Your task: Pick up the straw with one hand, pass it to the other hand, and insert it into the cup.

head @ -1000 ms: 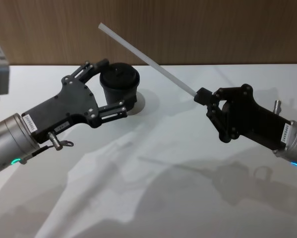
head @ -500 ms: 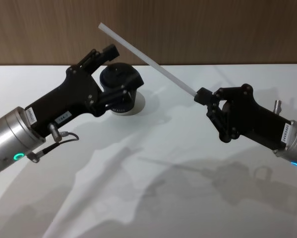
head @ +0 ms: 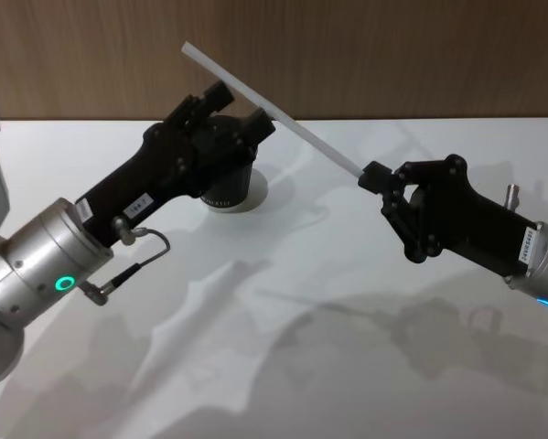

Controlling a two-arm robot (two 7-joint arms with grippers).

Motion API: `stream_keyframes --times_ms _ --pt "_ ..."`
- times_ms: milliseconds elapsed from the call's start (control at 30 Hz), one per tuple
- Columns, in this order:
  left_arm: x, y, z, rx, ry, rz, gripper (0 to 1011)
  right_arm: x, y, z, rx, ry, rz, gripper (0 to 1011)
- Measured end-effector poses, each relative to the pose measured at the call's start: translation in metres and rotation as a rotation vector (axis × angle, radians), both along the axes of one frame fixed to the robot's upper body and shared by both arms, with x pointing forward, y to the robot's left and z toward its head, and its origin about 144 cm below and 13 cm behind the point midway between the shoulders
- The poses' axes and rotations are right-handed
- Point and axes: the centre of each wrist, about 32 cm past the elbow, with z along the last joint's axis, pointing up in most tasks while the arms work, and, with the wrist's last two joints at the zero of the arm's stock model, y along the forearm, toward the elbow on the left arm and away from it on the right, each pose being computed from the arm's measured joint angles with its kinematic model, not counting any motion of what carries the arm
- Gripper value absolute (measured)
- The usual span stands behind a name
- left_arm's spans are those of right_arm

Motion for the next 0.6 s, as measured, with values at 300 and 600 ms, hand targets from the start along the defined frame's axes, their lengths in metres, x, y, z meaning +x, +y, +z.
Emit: stream_keyframes --times_ms 300,600 --pt "0.005 -0.013 -0.006 -0.051 0.053 -0.04 1003 0.0 0.0 0.0 0.0 0.0 0.0 0" --pt "0.008 -0.024 -0.011 -0.105 0.072 -0.093 1003 0.0 0.0 0.0 0.0 0.0 0.0 0"
